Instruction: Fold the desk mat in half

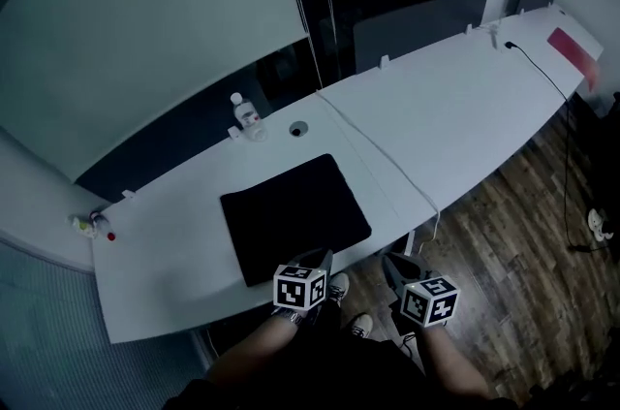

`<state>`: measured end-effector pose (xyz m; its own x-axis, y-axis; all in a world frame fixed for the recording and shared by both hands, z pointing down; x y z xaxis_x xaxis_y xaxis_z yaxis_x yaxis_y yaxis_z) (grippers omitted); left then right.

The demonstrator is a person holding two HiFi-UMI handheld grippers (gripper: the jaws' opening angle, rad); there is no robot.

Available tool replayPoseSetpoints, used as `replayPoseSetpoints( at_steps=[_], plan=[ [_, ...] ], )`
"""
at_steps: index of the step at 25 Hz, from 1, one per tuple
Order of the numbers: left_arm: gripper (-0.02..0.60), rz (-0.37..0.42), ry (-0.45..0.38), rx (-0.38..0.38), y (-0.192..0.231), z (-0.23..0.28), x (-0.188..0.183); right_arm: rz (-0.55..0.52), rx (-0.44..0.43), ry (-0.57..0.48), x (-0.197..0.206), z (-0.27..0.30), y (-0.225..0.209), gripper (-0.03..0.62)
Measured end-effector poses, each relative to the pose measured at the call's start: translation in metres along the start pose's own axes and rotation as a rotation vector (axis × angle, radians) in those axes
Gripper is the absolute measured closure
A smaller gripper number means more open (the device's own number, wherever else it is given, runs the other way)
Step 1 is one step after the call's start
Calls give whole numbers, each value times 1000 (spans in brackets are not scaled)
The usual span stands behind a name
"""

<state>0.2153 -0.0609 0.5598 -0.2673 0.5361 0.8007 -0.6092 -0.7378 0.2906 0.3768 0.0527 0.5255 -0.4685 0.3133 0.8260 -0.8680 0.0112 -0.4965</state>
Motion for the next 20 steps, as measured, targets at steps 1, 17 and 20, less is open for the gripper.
replayPoseSetpoints(
  at_steps=[1, 17, 20],
  plan=[
    [575, -5, -6, -16, 5, -9, 4, -2, -17, 9, 4, 4, 5, 571],
    [575, -182, -85, -248, 82, -141, 69, -85, -250, 190, 66, 63, 111, 571],
    [575, -194, -102, -254, 94, -164, 79, -107, -262, 201, 78, 67, 134, 571]
  ],
)
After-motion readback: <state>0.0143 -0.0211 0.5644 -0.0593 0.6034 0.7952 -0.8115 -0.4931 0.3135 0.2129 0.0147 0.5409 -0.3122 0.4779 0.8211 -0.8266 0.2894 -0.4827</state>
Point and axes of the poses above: the fingertips, and each gripper's own axes: z forward along the fingers, y to its left, x out of its underside, the point moved 6 cm from there along -z, backward along the fingers, and after that the axes turned 10 degrees about -y, right-handed, at the moved point
